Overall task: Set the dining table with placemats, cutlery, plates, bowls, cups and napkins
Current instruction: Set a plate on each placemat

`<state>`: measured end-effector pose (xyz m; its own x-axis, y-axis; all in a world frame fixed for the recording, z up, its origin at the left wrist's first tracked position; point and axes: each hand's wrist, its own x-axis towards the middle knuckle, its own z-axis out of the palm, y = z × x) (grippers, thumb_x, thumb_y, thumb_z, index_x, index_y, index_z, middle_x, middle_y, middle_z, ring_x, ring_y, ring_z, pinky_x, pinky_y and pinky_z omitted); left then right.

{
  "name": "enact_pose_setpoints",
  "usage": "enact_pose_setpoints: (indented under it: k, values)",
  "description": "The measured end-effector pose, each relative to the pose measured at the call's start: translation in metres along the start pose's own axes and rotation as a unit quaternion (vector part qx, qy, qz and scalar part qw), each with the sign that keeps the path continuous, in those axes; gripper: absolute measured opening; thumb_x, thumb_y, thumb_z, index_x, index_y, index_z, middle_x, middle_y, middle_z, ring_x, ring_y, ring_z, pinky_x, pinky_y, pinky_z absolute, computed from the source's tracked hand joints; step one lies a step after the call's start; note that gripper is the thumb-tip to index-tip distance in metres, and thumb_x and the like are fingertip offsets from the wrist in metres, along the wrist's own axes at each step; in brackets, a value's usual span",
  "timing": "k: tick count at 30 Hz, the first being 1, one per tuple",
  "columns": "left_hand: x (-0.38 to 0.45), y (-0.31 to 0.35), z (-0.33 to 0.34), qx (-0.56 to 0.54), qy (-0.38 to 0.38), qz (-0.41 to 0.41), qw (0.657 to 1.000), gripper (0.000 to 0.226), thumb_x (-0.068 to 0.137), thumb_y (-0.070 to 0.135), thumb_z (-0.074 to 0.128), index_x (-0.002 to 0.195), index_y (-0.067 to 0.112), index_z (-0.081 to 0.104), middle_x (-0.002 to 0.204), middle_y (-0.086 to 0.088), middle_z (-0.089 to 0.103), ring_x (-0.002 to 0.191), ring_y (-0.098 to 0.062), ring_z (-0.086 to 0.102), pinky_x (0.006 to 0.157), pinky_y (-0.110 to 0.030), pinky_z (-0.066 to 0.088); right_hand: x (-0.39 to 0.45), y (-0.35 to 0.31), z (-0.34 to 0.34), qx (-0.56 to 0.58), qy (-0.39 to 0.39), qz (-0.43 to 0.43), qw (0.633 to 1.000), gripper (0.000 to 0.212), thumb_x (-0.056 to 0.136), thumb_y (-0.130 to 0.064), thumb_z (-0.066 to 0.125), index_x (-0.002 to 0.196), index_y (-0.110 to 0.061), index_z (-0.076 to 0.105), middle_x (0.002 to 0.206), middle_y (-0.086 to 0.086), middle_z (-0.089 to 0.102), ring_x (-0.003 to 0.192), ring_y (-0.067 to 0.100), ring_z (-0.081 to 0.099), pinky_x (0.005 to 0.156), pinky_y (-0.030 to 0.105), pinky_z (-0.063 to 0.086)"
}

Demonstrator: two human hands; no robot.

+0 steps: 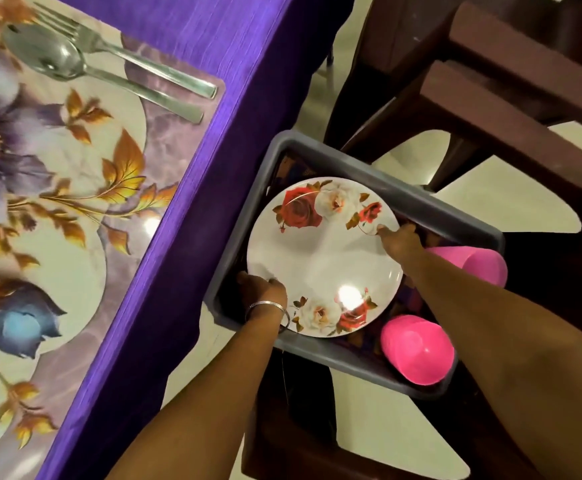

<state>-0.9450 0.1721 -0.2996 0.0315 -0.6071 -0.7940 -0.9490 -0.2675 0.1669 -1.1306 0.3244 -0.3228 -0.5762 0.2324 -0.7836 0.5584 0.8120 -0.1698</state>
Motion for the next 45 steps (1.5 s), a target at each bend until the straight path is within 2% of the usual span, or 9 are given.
enact_pose_setpoints:
  k: [7,11,19,26,30,34,37,41,45]
  values:
    - [-0.006,0.008,0.001,0.062,0.032,-0.015,0.997,0.052,0.095,0.003,0.048,0.143,0.001,0.029,0.147,-0.019,0.037,0.132,-0.036,0.041,0.106,-0.041,0.036,-0.014,-0.005,-0.009,-0.069,0.081,0.006,0.994,0.057,0.102,-0.036,0.036,0.145,-0.003,0.022,0.15,0.023,0.027,0.137,0.038,0.029,0.112,0.046,0.025]
    - [-0.037,0.004,-0.01,0.067,0.043,0.056,0.995,0.054,0.092,0.002,0.049,0.137,-0.014,0.025,0.139,-0.03,0.039,0.126,-0.042,0.044,0.099,-0.044,0.041,-0.041,-0.004,-0.03,-0.029,0.117,-0.015,0.993,0.054,0.1,-0.036,0.039,0.14,-0.001,0.029,0.145,0.025,0.033,0.132,0.04,0.035,0.109,0.048,0.031]
    - [-0.129,-0.01,-0.053,-0.138,0.049,0.079,0.986,0.042,0.094,0.0,0.047,0.132,-0.011,0.033,0.137,-0.028,0.043,0.122,-0.041,0.049,0.096,-0.041,0.042,-0.133,0.013,-0.106,0.029,0.107,-0.134,0.985,0.051,0.1,-0.031,0.041,0.137,0.003,0.033,0.141,0.024,0.041,0.129,0.04,0.041,0.103,0.04,0.035]
    - [-0.237,-0.088,-0.117,-0.264,0.061,0.192,0.943,0.043,0.1,0.035,0.044,0.122,-0.001,0.046,0.116,-0.019,0.057,0.1,-0.035,0.056,0.081,-0.037,0.043,-0.248,0.073,-0.167,0.018,0.153,-0.303,0.94,0.045,0.098,-0.034,0.046,0.127,0.0,0.048,0.127,0.027,0.051,0.117,0.042,0.05,0.095,0.044,0.041]
    - [-0.283,-0.142,-0.153,-0.385,0.004,0.144,0.911,0.049,0.089,0.056,0.053,0.107,0.01,0.052,0.109,-0.014,0.062,0.093,-0.032,0.059,0.086,-0.042,0.05,-0.314,0.101,-0.178,0.02,0.173,-0.376,0.91,0.036,0.095,-0.032,0.052,0.117,-0.004,0.06,0.115,0.022,0.06,0.105,0.039,0.057,0.081,0.036,0.044]
    - [-0.304,-0.195,-0.19,-0.471,-0.115,0.083,0.871,0.091,0.054,0.078,0.071,0.114,0.012,0.054,0.108,-0.014,0.065,0.091,-0.037,0.064,0.08,-0.049,0.055,-0.371,0.112,-0.166,0.02,0.159,-0.431,0.888,0.03,0.093,-0.029,0.058,0.111,-0.007,0.067,0.106,0.015,0.067,0.098,0.034,0.062,0.081,0.036,0.048]
    - [-0.274,-0.23,-0.215,-0.511,-0.145,0.086,0.843,0.115,0.023,0.079,0.079,0.122,0.024,0.056,0.11,-0.014,0.068,0.093,-0.042,0.066,0.077,-0.06,0.053,-0.408,0.113,-0.148,0.02,0.136,-0.458,0.878,0.026,0.092,-0.029,0.058,0.103,-0.007,0.066,0.1,0.013,0.067,0.093,0.031,0.061,0.08,0.038,0.051]
    - [-0.308,-0.259,-0.268,-0.533,-0.081,0.106,0.836,0.081,0.06,0.08,0.063,0.113,0.018,0.06,0.1,-0.014,0.071,0.084,-0.037,0.069,0.067,-0.046,0.058,-0.448,0.098,-0.117,0.021,0.112,-0.494,0.862,0.024,0.095,-0.026,0.054,0.09,-0.003,0.056,0.098,0.019,0.063,0.098,0.036,0.059,0.072,0.033,0.04]
    - [-0.285,-0.273,-0.311,-0.547,-0.048,0.108,0.829,0.086,0.062,0.084,0.057,0.113,0.015,0.062,0.097,-0.014,0.073,0.082,-0.032,0.071,0.056,-0.037,0.057,-0.47,0.072,-0.084,0.018,0.096,-0.502,0.859,0.033,0.099,-0.026,0.048,0.108,0.004,0.056,0.113,0.024,0.06,0.106,0.04,0.055,0.079,0.036,0.041]
